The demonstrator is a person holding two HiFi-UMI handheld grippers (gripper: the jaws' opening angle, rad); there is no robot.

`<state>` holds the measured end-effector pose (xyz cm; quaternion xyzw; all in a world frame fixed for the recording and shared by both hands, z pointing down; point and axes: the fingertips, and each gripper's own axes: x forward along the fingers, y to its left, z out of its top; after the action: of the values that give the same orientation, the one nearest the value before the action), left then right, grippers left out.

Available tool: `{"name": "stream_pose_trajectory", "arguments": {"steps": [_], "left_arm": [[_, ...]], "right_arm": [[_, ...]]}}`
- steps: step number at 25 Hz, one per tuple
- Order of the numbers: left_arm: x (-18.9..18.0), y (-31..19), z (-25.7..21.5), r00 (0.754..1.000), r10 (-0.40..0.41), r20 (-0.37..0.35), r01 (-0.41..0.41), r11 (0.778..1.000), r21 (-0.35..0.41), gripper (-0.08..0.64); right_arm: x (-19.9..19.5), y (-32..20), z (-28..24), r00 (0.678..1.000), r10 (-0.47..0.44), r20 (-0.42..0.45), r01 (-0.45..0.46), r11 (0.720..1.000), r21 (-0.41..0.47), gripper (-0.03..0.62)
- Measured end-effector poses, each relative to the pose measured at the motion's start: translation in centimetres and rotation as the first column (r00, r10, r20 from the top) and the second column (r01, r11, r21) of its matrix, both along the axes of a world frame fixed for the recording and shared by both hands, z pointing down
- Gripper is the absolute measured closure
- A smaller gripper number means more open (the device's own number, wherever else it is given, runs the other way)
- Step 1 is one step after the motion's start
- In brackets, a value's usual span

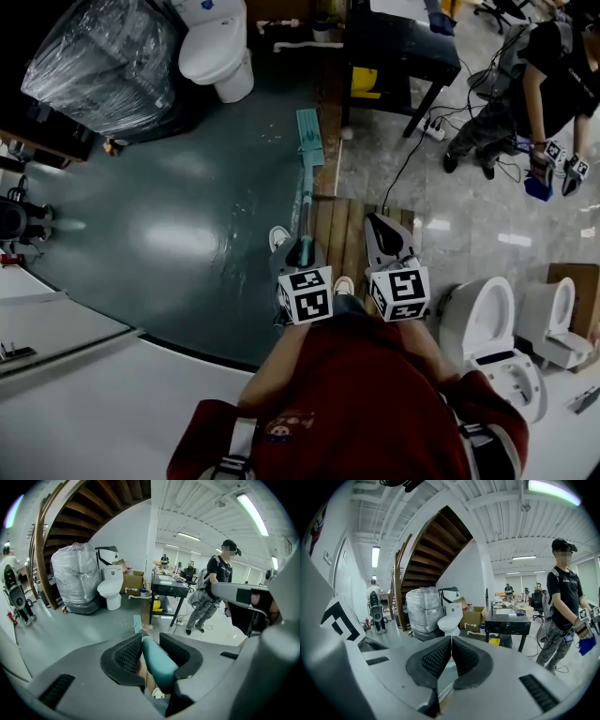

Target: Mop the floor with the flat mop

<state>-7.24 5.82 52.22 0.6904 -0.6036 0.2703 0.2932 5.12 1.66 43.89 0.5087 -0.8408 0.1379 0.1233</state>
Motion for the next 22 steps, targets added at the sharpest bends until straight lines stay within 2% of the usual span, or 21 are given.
{"name": "stream_pose_trajectory", "arguments": {"steps": [22], "left_arm": [[0.0,-12.6,2.6,1.0,0.016,-0.006,-0.016,1.0,0.003,0.426]], "right_arm": [[0.1,-8.2,1.7,0.999,0.049,-0.019,-0.05,0.998,-0.026,0.572]]}}
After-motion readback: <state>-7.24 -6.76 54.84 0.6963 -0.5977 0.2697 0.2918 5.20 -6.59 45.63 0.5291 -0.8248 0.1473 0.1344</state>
